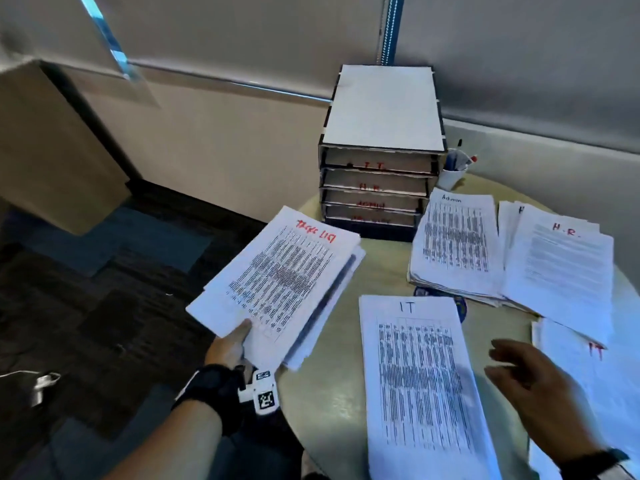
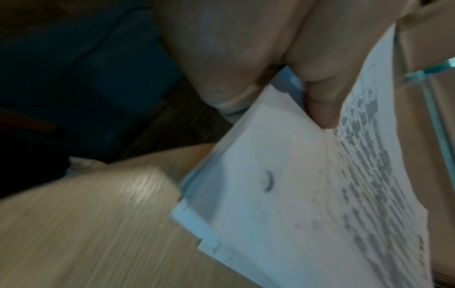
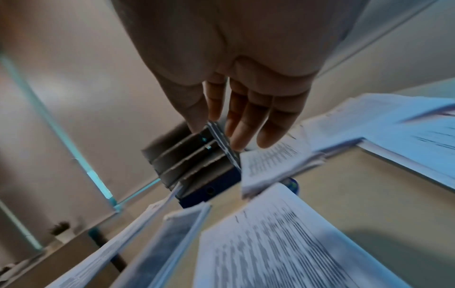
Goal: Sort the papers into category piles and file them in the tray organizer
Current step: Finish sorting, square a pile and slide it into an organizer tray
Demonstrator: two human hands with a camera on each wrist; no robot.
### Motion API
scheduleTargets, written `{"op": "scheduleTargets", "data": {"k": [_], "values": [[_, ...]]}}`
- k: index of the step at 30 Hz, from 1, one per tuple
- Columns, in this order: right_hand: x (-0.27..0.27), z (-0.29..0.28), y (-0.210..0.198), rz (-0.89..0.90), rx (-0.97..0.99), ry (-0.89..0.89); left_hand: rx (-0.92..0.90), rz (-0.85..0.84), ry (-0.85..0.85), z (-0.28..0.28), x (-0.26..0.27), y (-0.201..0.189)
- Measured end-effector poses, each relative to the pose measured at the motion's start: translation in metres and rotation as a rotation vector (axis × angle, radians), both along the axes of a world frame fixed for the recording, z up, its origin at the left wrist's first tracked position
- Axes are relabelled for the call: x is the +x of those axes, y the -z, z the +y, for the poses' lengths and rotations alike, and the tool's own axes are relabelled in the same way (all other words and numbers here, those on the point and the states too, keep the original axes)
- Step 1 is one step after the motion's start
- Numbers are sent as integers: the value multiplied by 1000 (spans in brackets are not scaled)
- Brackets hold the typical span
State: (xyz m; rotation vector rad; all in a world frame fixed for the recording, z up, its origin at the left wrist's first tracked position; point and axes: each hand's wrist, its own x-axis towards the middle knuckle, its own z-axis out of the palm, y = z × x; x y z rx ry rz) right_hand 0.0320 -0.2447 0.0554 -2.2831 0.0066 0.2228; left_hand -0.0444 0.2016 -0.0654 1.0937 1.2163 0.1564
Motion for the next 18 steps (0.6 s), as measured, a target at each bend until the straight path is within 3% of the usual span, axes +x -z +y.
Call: {"op": "scheduleTargets", "data": {"k": [2, 3, 7, 8, 10, 12, 13, 16, 18], "values": [[-5, -10, 20, 83, -35, 20, -12, 74, 35, -1, 11, 20], [-8, -14, 28, 119, -50, 18, 19, 99, 52, -15, 19, 0], [-19, -20, 53, 217, -159, -26, 110, 287, -33, -38, 29, -20], [-23, -21, 59, 251, -211, -41, 228, 388, 11, -43, 25, -23], [-31, -17, 71, 324, -348, -85, 567, 497, 168, -48, 9, -29], [-40, -15, 84, 412, -440, -107, 830, 320, 357, -64, 0, -28], [-45, -12, 89, 453, -471, -107, 874, 228, 514, -78, 2, -30], [-56, -5, 101, 464, -582, -74, 701, 184, 1082, -117, 36, -21], [-60, -5, 105, 493, -541, -29, 655, 287, 1286, -147, 70, -17]]}}
